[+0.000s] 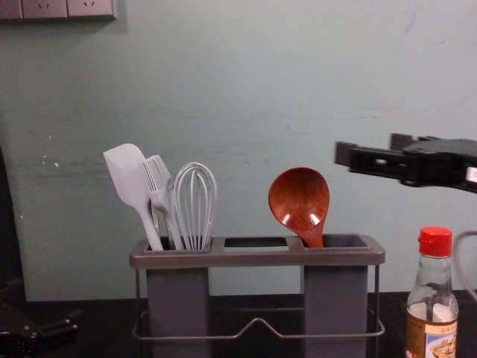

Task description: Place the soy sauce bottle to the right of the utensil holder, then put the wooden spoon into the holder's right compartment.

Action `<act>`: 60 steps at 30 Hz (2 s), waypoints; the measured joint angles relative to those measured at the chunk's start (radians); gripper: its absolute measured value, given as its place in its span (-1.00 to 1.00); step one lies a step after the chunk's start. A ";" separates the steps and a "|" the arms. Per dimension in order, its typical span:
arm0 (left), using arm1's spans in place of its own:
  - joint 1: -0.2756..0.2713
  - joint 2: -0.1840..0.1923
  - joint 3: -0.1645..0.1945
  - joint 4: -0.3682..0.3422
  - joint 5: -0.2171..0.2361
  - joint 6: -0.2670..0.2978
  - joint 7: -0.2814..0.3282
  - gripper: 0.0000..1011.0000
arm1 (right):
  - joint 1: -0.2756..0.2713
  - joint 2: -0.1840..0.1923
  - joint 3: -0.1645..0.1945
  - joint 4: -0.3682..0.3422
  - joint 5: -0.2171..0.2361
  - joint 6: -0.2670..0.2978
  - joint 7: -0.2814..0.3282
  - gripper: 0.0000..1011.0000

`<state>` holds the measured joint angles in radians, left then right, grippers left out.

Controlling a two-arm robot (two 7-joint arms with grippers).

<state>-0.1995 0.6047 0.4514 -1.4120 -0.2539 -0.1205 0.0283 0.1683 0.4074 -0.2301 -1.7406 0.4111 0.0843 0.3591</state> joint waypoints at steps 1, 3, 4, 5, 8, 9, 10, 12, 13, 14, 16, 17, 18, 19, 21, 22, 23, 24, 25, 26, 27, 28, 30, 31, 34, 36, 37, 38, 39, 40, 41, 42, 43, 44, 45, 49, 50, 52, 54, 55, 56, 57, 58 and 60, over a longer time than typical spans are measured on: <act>0.000 0.000 0.000 0.000 0.000 0.000 0.000 0.99 | -0.013 0.005 0.006 -0.011 0.007 0.002 -0.003 0.99; 0.000 0.000 0.000 0.000 0.000 0.000 0.000 0.99 | -0.040 0.014 0.019 -0.031 0.021 0.004 -0.010 0.99; 0.000 0.000 0.000 0.000 0.000 0.000 0.000 0.99 | -0.066 0.021 0.029 -0.047 0.035 0.004 -0.014 0.99; 0.000 0.000 0.000 0.000 0.000 0.000 0.000 0.99 | -0.076 0.024 0.033 -0.051 0.039 0.004 -0.017 0.99; 0.000 0.000 0.000 0.000 0.000 0.000 0.000 0.99 | -0.124 0.036 0.048 -0.069 0.063 0.000 -0.020 0.99; 0.000 0.000 0.000 0.000 0.000 0.000 0.000 0.99 | -0.136 0.039 0.052 -0.072 0.068 -0.004 -0.020 0.99; 0.000 0.000 0.000 0.000 0.000 0.000 0.000 0.99 | -0.158 0.044 0.059 -0.078 0.077 -0.014 -0.022 0.99; 0.000 0.000 0.000 0.000 0.000 0.000 0.000 0.99 | -0.181 0.050 0.065 -0.084 0.083 -0.025 -0.024 0.99; 0.000 0.000 0.000 0.000 0.000 0.000 0.000 0.99 | -0.192 0.053 0.068 -0.087 0.086 -0.030 -0.025 0.99; 0.000 0.000 0.000 0.000 0.000 0.000 0.000 0.99 | -0.204 0.056 0.071 -0.091 0.088 -0.037 -0.025 0.99; 0.000 0.000 0.000 0.000 0.000 0.000 0.000 0.99 | -0.247 0.065 0.084 -0.104 0.092 -0.063 -0.025 0.99; 0.000 0.000 0.000 0.000 0.000 0.000 0.000 0.99 | -0.260 0.066 0.088 -0.108 0.092 -0.071 -0.027 0.99; 0.000 0.000 0.000 0.000 0.000 0.000 0.000 0.99 | -0.271 0.067 0.091 -0.111 0.091 -0.080 -0.029 0.99; 0.000 0.000 0.000 0.000 0.000 0.000 0.000 0.99 | -0.292 0.067 0.097 -0.116 0.084 -0.097 -0.036 0.99; 0.000 0.000 0.000 0.000 0.000 0.000 0.000 0.99 | -0.314 0.065 0.101 -0.121 0.072 -0.116 -0.045 0.99; 0.000 0.000 0.000 0.000 0.000 0.000 0.000 0.99 | -0.324 0.063 0.103 -0.121 0.065 -0.125 -0.050 0.99; 0.000 0.000 0.000 0.000 0.000 0.000 0.000 0.99 | -0.340 0.058 0.105 -0.121 0.051 -0.141 -0.058 0.99; 0.000 0.000 0.000 0.000 0.000 0.000 0.000 0.99 | -0.348 0.054 0.106 -0.121 0.043 -0.149 -0.062 0.99; 0.000 0.000 0.000 0.000 0.000 0.000 0.000 0.99 | -0.354 0.051 0.106 -0.119 0.036 -0.156 -0.066 0.99; 0.000 0.000 0.000 0.000 0.000 0.000 0.000 0.99 | -0.359 0.047 0.107 -0.117 0.027 -0.164 -0.070 0.99; 0.000 0.000 0.000 0.000 0.000 0.000 0.000 0.99 | -0.369 0.037 0.107 -0.109 0.011 -0.178 -0.080 0.99; 0.000 0.000 0.000 0.000 0.000 0.000 0.000 0.99 | -0.374 0.032 0.107 -0.106 0.003 -0.186 -0.084 0.99; 0.000 0.000 0.000 0.000 0.000 0.000 0.000 0.99 | -0.382 0.022 0.107 -0.099 -0.012 -0.200 -0.094 0.99; 0.000 0.000 0.000 0.000 0.000 0.000 0.000 0.99 | -0.390 0.012 0.108 -0.093 -0.024 -0.213 -0.103 0.99; 0.000 0.000 0.000 0.000 0.000 0.000 0.000 0.99 | -0.402 -0.007 0.111 -0.084 -0.051 -0.237 -0.122 0.99; 0.000 0.000 0.000 0.000 0.000 0.000 0.000 0.99 | -0.409 -0.019 0.113 -0.075 -0.082 -0.257 -0.139 0.99; 0.000 0.000 0.000 0.000 0.000 0.000 0.000 0.99 | -0.410 -0.023 0.113 -0.071 -0.090 -0.262 -0.144 0.99; 0.000 0.000 0.000 0.000 0.000 0.000 0.000 0.99 | -0.411 -0.027 0.113 -0.067 -0.097 -0.266 -0.147 0.99; 0.000 0.000 0.000 0.000 0.000 0.000 0.000 0.99 | -0.412 -0.033 0.114 -0.060 -0.107 -0.272 -0.151 0.99; 0.000 0.000 0.000 0.000 0.000 0.000 0.000 0.99 | -0.412 -0.036 0.114 -0.057 -0.111 -0.276 -0.152 0.99; 0.000 0.000 0.000 0.000 0.000 0.000 0.000 0.99 | -0.412 -0.037 0.114 -0.054 -0.113 -0.278 -0.151 0.99; 0.000 0.000 0.000 0.000 0.000 0.000 0.000 0.99 | -0.412 -0.041 0.114 -0.049 -0.115 -0.283 -0.151 0.99; 0.000 0.000 0.000 0.000 0.000 0.000 0.000 0.99 | -0.411 -0.042 0.115 -0.047 -0.115 -0.285 -0.147 0.99; 0.000 0.000 0.000 0.000 0.000 0.000 0.000 0.99 | -0.410 -0.043 0.115 -0.044 -0.115 -0.287 -0.144 0.99; 0.000 0.000 0.000 0.000 0.000 0.000 0.000 0.99 | -0.410 -0.044 0.115 -0.044 -0.115 -0.288 -0.143 0.99; 0.000 0.000 0.000 0.000 0.000 0.000 0.000 0.99 | -0.410 -0.042 0.115 -0.045 -0.114 -0.287 -0.143 0.99; 0.000 0.000 0.000 0.000 0.000 0.000 0.000 0.99 | -0.410 -0.042 0.115 -0.045 -0.114 -0.287 -0.143 0.99; 0.000 0.000 0.000 0.000 0.000 0.000 0.000 0.99 | -0.410 -0.041 0.115 -0.047 -0.113 -0.286 -0.142 0.99; 0.000 0.000 0.000 0.000 0.000 0.000 0.000 0.99 | -0.410 -0.041 0.115 -0.047 -0.113 -0.285 -0.142 0.99; 0.000 0.000 0.000 0.000 0.000 0.000 0.000 0.99 | -0.410 -0.040 0.115 -0.048 -0.113 -0.285 -0.142 0.99; 0.000 0.000 0.000 0.000 0.000 0.000 0.000 0.99 | -0.410 -0.040 0.115 -0.048 -0.113 -0.284 -0.142 0.99; 0.000 0.000 0.000 0.000 0.000 0.000 0.000 0.99 | -0.410 -0.040 0.115 -0.048 -0.113 -0.284 -0.142 0.99; 0.000 0.000 0.000 0.000 0.000 0.000 0.000 0.99 | -0.410 -0.040 0.115 -0.049 -0.113 -0.283 -0.142 0.99; 0.000 0.000 0.000 0.000 0.000 0.000 0.000 0.99 | -0.410 -0.039 0.115 -0.049 -0.112 -0.282 -0.142 0.99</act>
<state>-0.1995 0.6047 0.4514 -1.4120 -0.2539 -0.1206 0.0283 -0.2416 0.3683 -0.1156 -1.7900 0.2988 -0.1979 0.2172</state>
